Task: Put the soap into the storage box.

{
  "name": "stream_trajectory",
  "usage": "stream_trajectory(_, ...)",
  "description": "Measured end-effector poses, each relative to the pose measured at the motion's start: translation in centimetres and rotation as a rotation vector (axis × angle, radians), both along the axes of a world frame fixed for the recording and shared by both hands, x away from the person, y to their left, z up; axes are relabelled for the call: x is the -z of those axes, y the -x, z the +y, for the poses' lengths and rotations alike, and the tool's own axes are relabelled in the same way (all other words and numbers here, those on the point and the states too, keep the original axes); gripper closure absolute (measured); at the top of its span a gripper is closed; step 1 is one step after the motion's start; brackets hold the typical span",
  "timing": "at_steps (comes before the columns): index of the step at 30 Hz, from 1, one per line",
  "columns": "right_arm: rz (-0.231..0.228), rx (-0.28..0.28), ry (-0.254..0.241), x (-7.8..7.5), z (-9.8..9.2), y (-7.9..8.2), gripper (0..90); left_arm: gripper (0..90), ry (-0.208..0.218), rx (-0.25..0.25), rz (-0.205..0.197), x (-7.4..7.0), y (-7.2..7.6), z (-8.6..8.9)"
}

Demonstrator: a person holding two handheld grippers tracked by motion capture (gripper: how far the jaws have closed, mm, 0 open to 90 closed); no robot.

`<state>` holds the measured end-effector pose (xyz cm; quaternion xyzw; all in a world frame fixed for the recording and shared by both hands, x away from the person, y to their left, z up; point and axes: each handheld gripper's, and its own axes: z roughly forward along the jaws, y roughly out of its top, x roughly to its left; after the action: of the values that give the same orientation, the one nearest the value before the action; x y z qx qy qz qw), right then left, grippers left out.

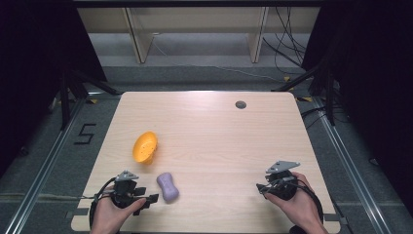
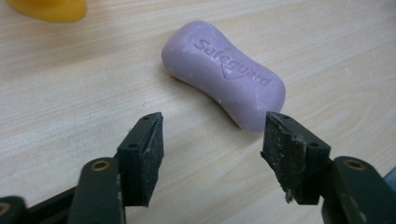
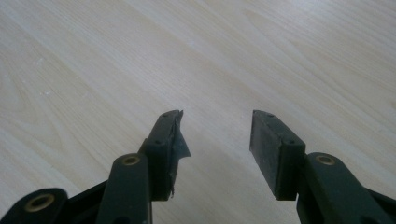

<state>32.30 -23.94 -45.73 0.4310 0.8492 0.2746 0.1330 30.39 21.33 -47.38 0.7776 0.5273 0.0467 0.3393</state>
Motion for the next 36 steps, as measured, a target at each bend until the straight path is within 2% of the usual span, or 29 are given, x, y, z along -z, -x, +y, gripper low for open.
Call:
stream_trajectory(1, 0.004, -0.001, 0.007, -0.1, 0.0, 0.0, 53.4, 36.2, 0.000, 0.000, 0.000, 0.0, 0.0, 0.0)
stream_trajectory(2, 0.010, -0.004, 0.015, -0.1, 0.0, 0.0, 53.4, 35.3, -0.015, -0.027, 0.034, -0.3, -0.5, -0.3)
stream_trajectory(3, 0.009, -0.003, 0.014, -0.1, 0.0, 0.0, 53.3, 34.7, -0.022, -0.031, 0.052, -0.5, -0.9, -0.4)
stream_trajectory(4, 0.009, -0.003, 0.014, -0.1, 0.0, 0.0, 53.3, 33.9, -0.022, -0.031, 0.052, -0.5, -0.9, -0.4)
stream_trajectory(5, 0.004, -0.012, 0.018, -0.1, 0.0, 0.0, 53.2, 32.2, -0.008, -0.068, 0.086, -0.8, -1.6, -0.9)
stream_trajectory(7, 0.004, -0.011, 0.017, 0.0, 0.0, 0.0, 53.1, 30.7, -0.031, -0.070, 0.126, -1.0, -2.5, -1.3)
stream_trajectory(8, 0.004, -0.011, 0.017, 0.0, 0.0, 0.0, 53.1, 30.6, -0.031, -0.070, 0.126, -1.0, -2.5, -1.3)
stream_trajectory(9, 0.006, -0.012, 0.021, -0.1, 0.0, 0.0, 53.2, 29.6, -0.037, -0.089, 0.131, -1.1, -3.1, -1.8)
stream_trajectory(14, 0.020, -0.003, 0.019, -0.1, 0.1, 0.0, 53.0, 27.0, -0.139, -0.137, 0.181, -1.1, -5.7, -3.2)
stream_trajectory(15, 0.018, -0.001, 0.020, -0.1, 0.0, 0.0, 53.0, 26.6, -0.139, -0.137, 0.181, -1.1, -5.7, -3.2)
stream_trajectory(16, 0.020, -0.002, 0.019, -0.1, 0.0, 0.0, 53.0, 26.1, -0.160, -0.135, 0.194, -1.1, -6.1, -3.4)
stream_trajectory(19, 0.027, 0.000, 0.016, 0.0, 0.0, 0.0, 52.9, 26.0, -0.165, -0.140, 0.207, -0.9, -6.5, -3.7)
stream_trajectory(20, 0.022, -0.002, 0.022, 0.0, -0.1, 0.0, 52.7, 25.9, -0.161, -0.158, 0.232, -0.8, -6.6, -4.2)
stream_trajectory(21, 0.021, -0.001, 0.022, 0.0, -0.1, 0.0, 52.7, 25.6, -0.175, -0.149, 0.236, -0.7, -6.7, -4.3)
stream_trajectory(24, 0.028, 0.002, 0.018, 0.0, 0.0, 0.0, 52.5, 23.3, -0.173, -0.163, 0.251, -0.6, -6.8, -4.7)
stream_trajectory(29, 0.030, 0.006, 0.028, 0.1, 0.0, -0.1, 52.2, 23.1, -0.185, -0.162, 0.257, -0.6, -7.0, -4.9)
stream_trajectory(30, 0.031, 0.005, 0.029, 0.1, 0.0, -0.1, 52.2, 22.8, -0.178, -0.177, 0.259, -0.5, -7.0, -5.1)
stream_trajectory(33, 0.027, -0.008, 0.037, 0.2, -0.1, -0.2, 51.9, 21.4, -0.178, -0.169, 0.275, -0.4, -7.1, -5.3)
stream_trajectory(36, 0.052, 0.011, 0.031, 0.2, 0.0, -0.1, 51.6, 20.7, -0.186, -0.154, 0.291, -0.3, -7.2, -5.7)
